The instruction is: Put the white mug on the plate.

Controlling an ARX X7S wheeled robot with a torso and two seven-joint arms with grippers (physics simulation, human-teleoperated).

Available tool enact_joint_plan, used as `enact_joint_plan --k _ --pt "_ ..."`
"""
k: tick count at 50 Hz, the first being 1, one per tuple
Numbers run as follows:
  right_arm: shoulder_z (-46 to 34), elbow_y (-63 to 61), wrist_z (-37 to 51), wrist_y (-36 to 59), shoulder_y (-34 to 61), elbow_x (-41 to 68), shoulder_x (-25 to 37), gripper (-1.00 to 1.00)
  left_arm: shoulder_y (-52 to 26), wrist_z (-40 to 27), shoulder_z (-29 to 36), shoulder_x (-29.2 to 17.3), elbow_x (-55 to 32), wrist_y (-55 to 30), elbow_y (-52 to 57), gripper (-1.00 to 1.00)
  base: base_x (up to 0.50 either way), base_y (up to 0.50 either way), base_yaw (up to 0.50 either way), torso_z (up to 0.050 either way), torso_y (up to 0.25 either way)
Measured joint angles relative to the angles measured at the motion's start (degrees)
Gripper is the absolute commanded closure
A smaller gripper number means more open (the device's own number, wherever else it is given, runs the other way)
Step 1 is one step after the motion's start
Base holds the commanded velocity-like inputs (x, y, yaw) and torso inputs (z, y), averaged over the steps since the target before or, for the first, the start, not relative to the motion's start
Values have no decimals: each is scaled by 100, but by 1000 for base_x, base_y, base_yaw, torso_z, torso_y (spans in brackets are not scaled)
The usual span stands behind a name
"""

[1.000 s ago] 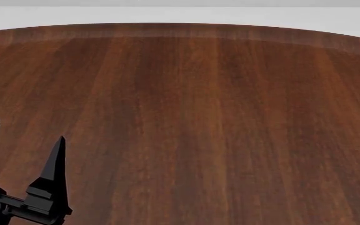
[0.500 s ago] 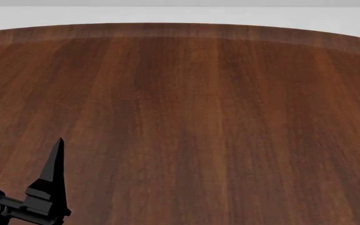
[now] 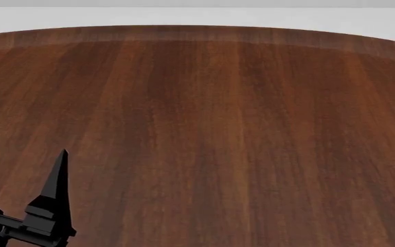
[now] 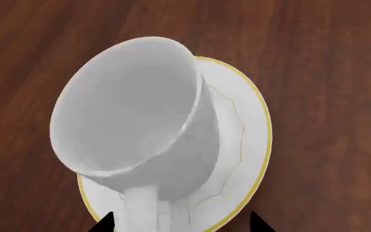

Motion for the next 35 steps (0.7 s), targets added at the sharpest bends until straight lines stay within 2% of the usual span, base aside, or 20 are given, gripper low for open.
enact_joint_plan --k 19,35 --pt "182 -877 598 -53 41 -392 544 -100 7 -67 -8 -55 -90 -85 201 -100 0 0 0 0 0" --pt "453 -1954 1310 485 498 -552 953 -100 45 -74 -52 -95 -203 -73 298 -100 0 0 0 0 0"
